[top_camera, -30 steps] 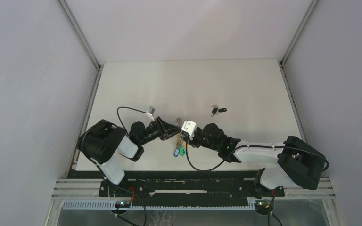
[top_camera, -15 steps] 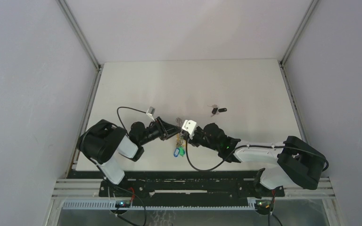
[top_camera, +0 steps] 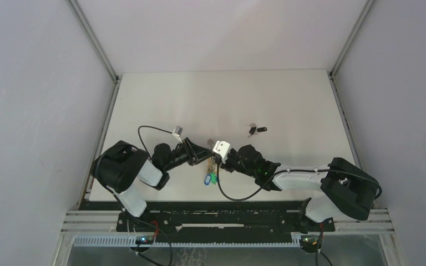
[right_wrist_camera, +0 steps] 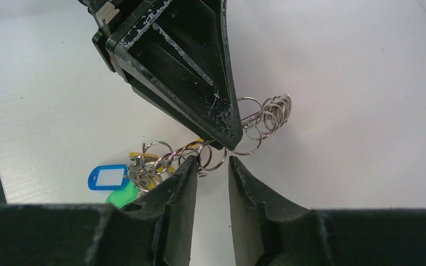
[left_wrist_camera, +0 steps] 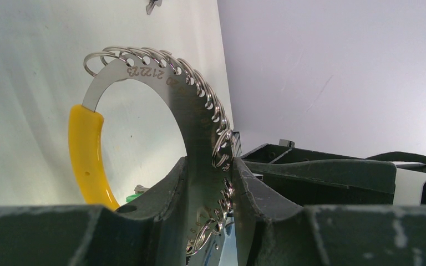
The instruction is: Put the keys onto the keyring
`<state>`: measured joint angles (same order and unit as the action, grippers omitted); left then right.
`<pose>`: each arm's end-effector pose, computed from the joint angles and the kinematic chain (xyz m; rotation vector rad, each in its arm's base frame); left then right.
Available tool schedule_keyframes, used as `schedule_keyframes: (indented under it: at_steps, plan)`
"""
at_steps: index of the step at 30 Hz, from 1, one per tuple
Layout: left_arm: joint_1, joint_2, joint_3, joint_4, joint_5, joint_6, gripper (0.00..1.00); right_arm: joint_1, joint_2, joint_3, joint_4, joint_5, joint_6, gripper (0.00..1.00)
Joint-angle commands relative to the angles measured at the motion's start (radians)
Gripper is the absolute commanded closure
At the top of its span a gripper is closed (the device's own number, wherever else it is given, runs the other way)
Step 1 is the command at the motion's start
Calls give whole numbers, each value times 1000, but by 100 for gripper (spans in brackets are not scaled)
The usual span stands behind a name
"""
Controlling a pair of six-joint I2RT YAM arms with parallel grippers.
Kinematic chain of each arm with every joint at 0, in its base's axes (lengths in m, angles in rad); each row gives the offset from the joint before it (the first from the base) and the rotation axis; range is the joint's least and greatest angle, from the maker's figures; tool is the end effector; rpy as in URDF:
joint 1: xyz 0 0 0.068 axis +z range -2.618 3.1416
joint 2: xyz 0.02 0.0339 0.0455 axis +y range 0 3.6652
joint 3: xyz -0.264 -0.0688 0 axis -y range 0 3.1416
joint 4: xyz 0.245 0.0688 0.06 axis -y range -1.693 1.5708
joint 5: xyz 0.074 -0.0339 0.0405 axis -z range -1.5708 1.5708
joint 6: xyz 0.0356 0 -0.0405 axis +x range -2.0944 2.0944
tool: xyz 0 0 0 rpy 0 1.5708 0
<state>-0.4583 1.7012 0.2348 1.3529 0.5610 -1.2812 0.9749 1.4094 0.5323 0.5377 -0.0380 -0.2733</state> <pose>0.2095 -0.1245 0.1260 -0.3198 1.9848 -1.6897 0.1581 0.2355 0.1876 -1.1565 1.5613 0.5070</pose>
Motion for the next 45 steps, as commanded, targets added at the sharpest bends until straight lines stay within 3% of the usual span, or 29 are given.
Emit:
schedule_keyframes:
  at_steps: [1,9,23,29,40,45]
  plan:
    - [-3,-38,-7,63,15,-6,93,1,18,38,50,7,5,73]
    - [-4,-32,-6,63,16,-7,93,6,25,39,79,28,1,75]
    - [-5,-31,-13,64,13,0,93,5,-30,38,19,46,-19,99]
    - [-5,-31,-15,63,11,0,93,2,-42,39,6,43,-30,100]
    - [2,-53,-23,65,18,34,77,-28,-51,29,38,-64,-67,100]
    - [29,-83,-41,64,20,85,59,-61,3,29,90,-126,-44,100]
